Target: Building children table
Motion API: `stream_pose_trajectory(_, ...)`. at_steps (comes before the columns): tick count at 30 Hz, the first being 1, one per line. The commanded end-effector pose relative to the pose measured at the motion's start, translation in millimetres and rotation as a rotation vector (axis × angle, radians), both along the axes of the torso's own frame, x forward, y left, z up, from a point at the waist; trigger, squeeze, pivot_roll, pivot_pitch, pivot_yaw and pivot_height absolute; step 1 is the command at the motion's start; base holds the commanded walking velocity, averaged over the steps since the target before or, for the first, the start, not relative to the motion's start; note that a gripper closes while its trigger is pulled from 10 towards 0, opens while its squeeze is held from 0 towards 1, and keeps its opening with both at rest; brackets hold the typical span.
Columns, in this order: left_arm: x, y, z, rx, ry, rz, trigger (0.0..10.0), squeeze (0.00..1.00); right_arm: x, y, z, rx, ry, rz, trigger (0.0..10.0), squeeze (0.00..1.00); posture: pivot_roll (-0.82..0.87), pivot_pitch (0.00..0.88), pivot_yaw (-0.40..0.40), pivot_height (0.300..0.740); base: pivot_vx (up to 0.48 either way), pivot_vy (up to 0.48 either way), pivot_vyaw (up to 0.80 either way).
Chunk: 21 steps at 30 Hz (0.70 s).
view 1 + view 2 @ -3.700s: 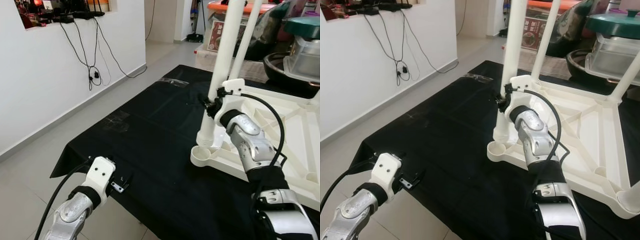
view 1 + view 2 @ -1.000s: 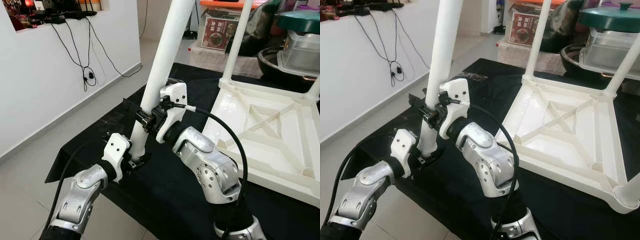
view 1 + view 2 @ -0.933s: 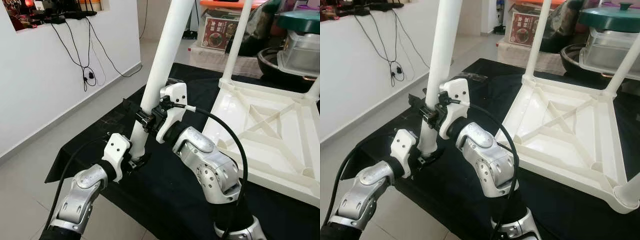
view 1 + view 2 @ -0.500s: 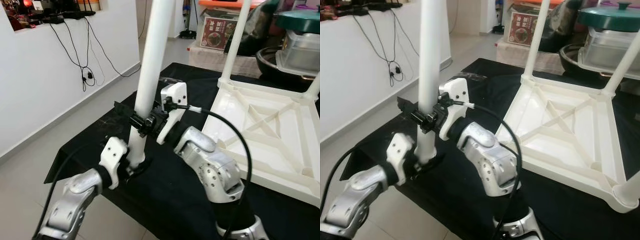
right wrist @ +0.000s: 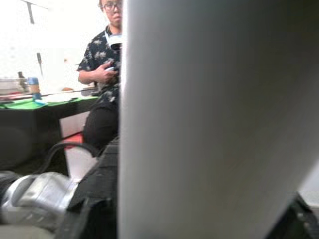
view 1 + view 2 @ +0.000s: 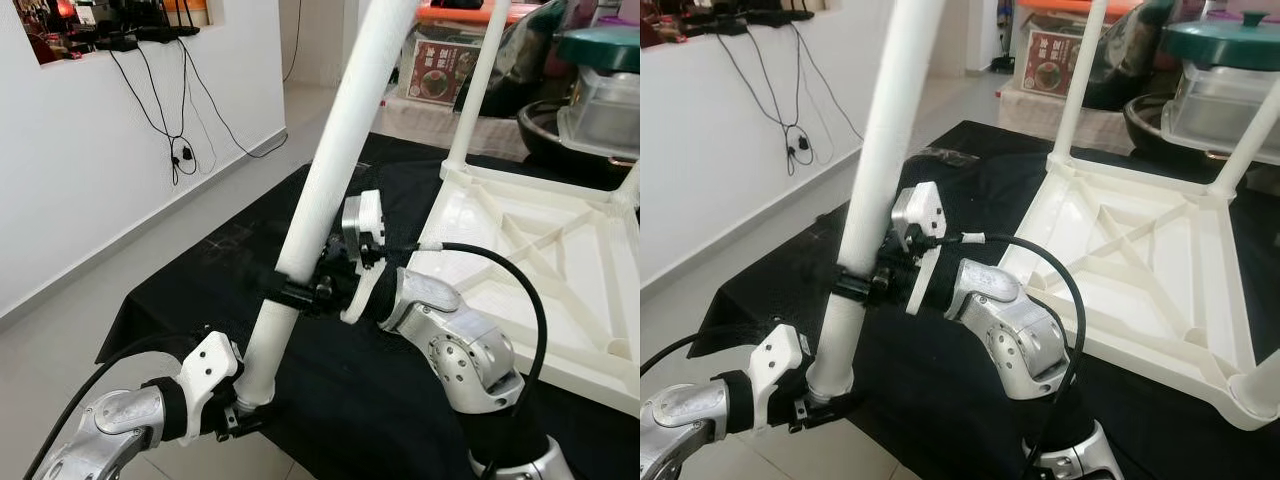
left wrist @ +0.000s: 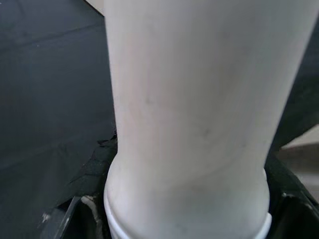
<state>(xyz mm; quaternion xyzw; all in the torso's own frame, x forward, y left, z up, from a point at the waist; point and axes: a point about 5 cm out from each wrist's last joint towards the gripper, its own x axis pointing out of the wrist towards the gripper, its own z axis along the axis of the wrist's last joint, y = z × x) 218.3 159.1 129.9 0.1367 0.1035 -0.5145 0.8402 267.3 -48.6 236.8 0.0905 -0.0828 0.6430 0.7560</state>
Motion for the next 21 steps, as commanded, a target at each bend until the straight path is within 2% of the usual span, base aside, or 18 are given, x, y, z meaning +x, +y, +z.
stream_pose_trajectory(1, -1.4, -1.1, 3, 0.02, -0.011, -0.038, 10.0, 0.0, -6.9, 0.8, -7, -0.016, 0.029, 0.062, 0.0, 0.0, 0.09, 0.0, -0.008, 0.74, 0.0, 0.0, 0.0)
stream_pose_trajectory(4, -1.2, -0.1, 3, 0.026, -0.01, -0.038, 10.0, 0.0, -8.6, -0.6, -9, -0.023, 0.035, 0.079, 0.0, 0.0, 0.09, 0.0, -0.008, 0.74, 0.0, 0.0, 0.0)
stream_pose_trajectory(9, 6.4, 7.9, -1, 0.041, -0.005, -0.012, 10.0, 0.0, -12.0, -5.1, -7, 0.059, 0.119, 0.094, 0.0, 0.0, 0.07, 0.0, 0.001, 0.74, 0.0, 0.0, 0.0)
stream_pose_trajectory(18, 9.8, 9.6, -9, 0.053, 0.002, -0.002, 10.0, 0.0, -17.1, -2.6, -8, 0.089, 0.154, 0.099, 0.0, 0.0, 0.07, 0.0, 0.004, 0.74, 0.0, 0.0, 0.0)
stream_pose_trajectory(19, 13.3, 10.5, -7, 0.044, -0.025, 0.024, 10.0, 0.23, -17.1, -2.8, -9, 0.091, 0.158, 0.093, 0.0, 0.0, 0.07, 0.0, 0.003, 0.74, 0.0, 0.0, 0.0)
stream_pose_trajectory(20, 16.8, 11.4, -6, 0.035, -0.053, 0.05, 10.0, 0.71, -16.8, -3.0, -9, 0.093, 0.161, 0.087, 0.0, 0.0, 0.07, 0.0, 0.002, 0.74, 0.0, 0.0, 0.0)
stream_pose_trajectory(21, 19.0, 12.0, -5, 0.029, -0.073, 0.067, 10.0, 0.71, -16.5, -3.1, -9, 0.094, 0.163, 0.082, 0.0, 0.0, 0.07, 0.0, 0.002, 0.74, 0.0, 0.0, 0.0)
